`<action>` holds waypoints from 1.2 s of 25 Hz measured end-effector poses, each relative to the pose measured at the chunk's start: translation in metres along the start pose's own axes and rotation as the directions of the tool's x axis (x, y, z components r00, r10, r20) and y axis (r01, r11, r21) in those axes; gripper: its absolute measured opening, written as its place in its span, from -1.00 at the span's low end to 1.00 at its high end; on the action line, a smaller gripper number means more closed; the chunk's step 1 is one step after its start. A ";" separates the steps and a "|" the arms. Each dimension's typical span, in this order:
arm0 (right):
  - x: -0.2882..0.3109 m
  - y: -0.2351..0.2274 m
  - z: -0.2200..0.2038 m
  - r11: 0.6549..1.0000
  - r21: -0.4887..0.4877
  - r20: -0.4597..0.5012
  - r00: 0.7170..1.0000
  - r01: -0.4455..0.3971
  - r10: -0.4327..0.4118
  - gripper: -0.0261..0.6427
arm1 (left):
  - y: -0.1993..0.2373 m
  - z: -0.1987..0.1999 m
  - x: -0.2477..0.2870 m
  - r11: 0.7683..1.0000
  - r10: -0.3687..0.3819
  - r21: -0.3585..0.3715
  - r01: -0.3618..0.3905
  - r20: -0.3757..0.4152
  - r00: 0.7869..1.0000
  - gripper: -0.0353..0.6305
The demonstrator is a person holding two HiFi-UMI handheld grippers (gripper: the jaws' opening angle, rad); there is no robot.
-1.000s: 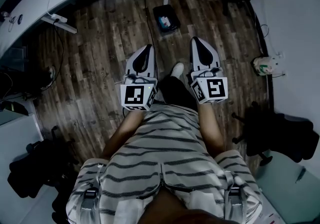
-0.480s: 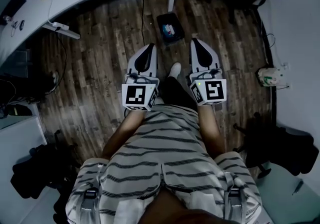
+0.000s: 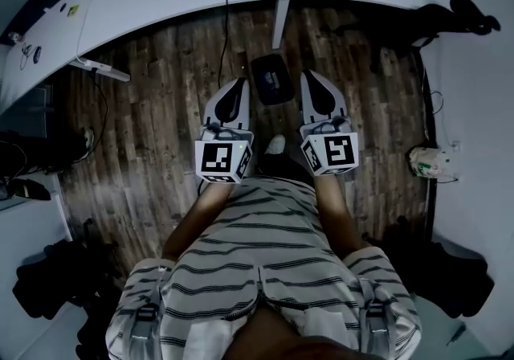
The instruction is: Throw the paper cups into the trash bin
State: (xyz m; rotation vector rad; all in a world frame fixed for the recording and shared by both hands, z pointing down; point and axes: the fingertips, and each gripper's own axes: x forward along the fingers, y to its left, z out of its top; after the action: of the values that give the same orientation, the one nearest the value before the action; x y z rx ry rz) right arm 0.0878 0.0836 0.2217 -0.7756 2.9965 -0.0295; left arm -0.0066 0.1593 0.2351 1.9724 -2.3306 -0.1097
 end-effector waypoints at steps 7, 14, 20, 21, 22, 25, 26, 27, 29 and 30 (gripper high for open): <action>0.041 -0.037 0.001 0.999 0.038 -0.009 0.999 -0.032 0.032 -0.87 | 0.003 0.013 0.054 0.998 0.035 -0.045 -0.035 -0.001 0.999 -0.82; 0.056 -0.057 -0.005 0.997 0.068 -0.010 1.000 -0.028 0.029 -0.87 | -0.007 0.010 0.080 1.000 0.011 -0.020 -0.012 -0.030 0.999 -0.82; 0.067 -0.063 -0.003 0.998 0.067 0.001 1.000 -0.017 0.017 -0.87 | -0.001 0.011 0.093 1.000 0.002 -0.002 -0.002 -0.033 0.999 -0.82; 0.070 -0.064 -0.004 0.998 0.066 0.000 1.000 -0.013 0.013 -0.87 | 0.002 0.011 0.096 1.000 0.001 -0.003 -0.001 -0.033 0.999 -0.82; 0.073 -0.064 -0.005 0.998 0.064 -0.003 1.000 -0.010 0.010 -0.87 | 0.005 0.010 0.100 1.000 0.000 -0.004 0.000 -0.033 0.999 -0.82; 0.088 -0.067 -0.007 0.998 0.057 -0.009 1.000 0.002 -0.001 -0.87 | 0.018 0.010 0.113 1.000 -0.006 -0.007 0.006 -0.034 0.999 -0.82; 0.095 -0.067 -0.007 0.998 0.056 -0.009 1.000 0.006 -0.005 -0.87 | 0.023 0.010 0.118 1.000 -0.011 -0.007 0.010 -0.034 0.999 -0.82; 0.102 -0.067 -0.007 0.999 0.054 -0.009 1.000 0.009 -0.008 -0.87 | 0.029 0.010 0.123 1.000 -0.016 -0.007 0.015 -0.033 0.999 -0.82; 0.118 -0.067 -0.006 0.999 0.047 -0.009 1.000 0.016 -0.015 -0.87 | 0.042 0.011 0.135 1.000 -0.026 -0.008 0.025 -0.032 0.999 -0.82; 0.125 -0.067 -0.007 0.999 0.047 -0.010 1.000 0.022 -0.022 -0.87 | 0.047 0.012 0.140 1.000 -0.030 -0.009 0.030 -0.032 0.999 -0.82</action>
State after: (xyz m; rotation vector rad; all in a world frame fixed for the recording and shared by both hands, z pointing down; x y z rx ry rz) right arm 0.0110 -0.0359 0.2253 -0.8056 2.9845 -0.1048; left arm -0.0775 0.0289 0.2308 1.9908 -2.2774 -0.0893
